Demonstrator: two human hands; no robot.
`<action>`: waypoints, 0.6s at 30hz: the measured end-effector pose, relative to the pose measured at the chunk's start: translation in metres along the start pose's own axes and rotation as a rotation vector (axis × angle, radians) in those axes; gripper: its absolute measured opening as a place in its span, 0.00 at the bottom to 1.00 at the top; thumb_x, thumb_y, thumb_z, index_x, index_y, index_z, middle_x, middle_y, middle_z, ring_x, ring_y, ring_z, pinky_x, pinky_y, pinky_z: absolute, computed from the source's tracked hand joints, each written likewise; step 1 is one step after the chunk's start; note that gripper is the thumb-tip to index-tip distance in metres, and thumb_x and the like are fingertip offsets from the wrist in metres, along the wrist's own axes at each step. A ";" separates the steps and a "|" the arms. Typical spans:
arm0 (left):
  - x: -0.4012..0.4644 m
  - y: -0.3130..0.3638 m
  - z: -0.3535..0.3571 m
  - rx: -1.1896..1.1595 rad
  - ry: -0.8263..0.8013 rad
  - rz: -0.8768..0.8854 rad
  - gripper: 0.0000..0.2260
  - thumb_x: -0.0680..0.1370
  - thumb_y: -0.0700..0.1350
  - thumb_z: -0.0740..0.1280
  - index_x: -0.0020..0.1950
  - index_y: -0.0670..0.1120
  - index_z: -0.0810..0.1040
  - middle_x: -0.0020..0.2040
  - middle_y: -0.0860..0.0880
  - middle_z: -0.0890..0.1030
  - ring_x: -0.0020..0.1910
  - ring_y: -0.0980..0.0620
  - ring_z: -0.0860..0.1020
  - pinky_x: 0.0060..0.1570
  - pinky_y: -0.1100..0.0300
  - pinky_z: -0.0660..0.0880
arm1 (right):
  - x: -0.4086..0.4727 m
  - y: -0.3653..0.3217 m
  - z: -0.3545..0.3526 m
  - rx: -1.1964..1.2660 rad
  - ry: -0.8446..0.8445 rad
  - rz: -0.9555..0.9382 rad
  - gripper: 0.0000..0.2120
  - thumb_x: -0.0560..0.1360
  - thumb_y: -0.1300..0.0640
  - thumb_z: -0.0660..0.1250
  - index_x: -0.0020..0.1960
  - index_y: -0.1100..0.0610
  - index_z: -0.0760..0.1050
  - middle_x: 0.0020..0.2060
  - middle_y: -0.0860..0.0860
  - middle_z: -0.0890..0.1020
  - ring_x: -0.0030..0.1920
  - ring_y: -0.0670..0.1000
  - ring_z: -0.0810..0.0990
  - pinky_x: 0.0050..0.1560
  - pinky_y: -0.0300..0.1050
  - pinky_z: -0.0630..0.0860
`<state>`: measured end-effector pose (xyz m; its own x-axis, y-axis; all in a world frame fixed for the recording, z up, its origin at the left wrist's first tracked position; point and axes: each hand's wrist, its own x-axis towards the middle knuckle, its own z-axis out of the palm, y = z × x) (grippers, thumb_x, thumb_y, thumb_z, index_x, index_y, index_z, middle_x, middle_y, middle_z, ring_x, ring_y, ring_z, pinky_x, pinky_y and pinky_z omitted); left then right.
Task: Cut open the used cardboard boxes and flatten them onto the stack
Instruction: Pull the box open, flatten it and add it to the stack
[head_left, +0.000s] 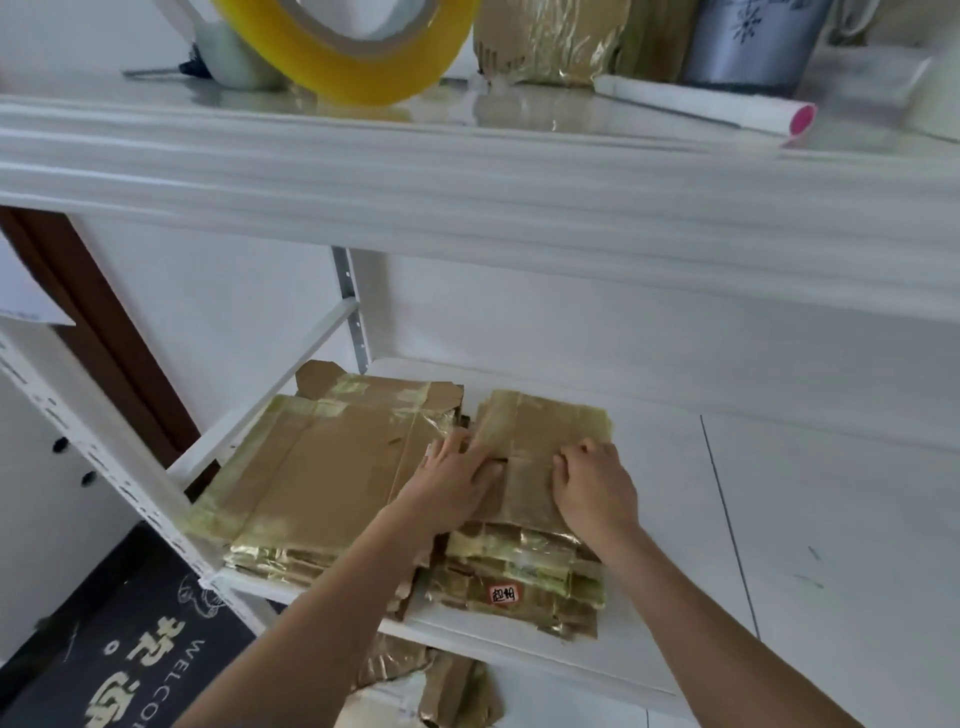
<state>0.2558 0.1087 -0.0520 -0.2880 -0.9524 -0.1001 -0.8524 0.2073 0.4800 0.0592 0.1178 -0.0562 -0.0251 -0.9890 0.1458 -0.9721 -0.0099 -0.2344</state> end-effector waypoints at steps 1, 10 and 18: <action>-0.002 -0.008 -0.007 -0.008 0.013 -0.008 0.18 0.83 0.55 0.53 0.74 0.58 0.63 0.72 0.51 0.59 0.72 0.43 0.58 0.71 0.41 0.61 | 0.001 -0.004 -0.005 0.014 0.010 0.025 0.16 0.83 0.51 0.53 0.59 0.56 0.77 0.57 0.52 0.76 0.61 0.53 0.71 0.56 0.48 0.74; -0.032 -0.120 -0.033 0.279 -0.051 -0.266 0.27 0.81 0.57 0.57 0.77 0.65 0.48 0.78 0.45 0.48 0.76 0.35 0.50 0.73 0.35 0.44 | -0.013 -0.138 0.013 0.251 0.007 -0.183 0.16 0.81 0.60 0.59 0.69 0.56 0.72 0.65 0.50 0.71 0.63 0.49 0.73 0.63 0.44 0.74; -0.055 -0.205 -0.001 0.276 -0.240 -0.120 0.27 0.80 0.67 0.49 0.74 0.71 0.39 0.79 0.53 0.33 0.77 0.39 0.34 0.74 0.37 0.40 | -0.061 -0.185 0.109 0.208 -0.479 0.044 0.31 0.83 0.43 0.51 0.81 0.49 0.43 0.78 0.51 0.31 0.77 0.59 0.31 0.77 0.58 0.44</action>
<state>0.4470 0.1183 -0.1442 -0.2452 -0.9009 -0.3582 -0.9623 0.1813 0.2028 0.2664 0.1634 -0.1263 0.0915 -0.9454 -0.3129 -0.9044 0.0526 -0.4233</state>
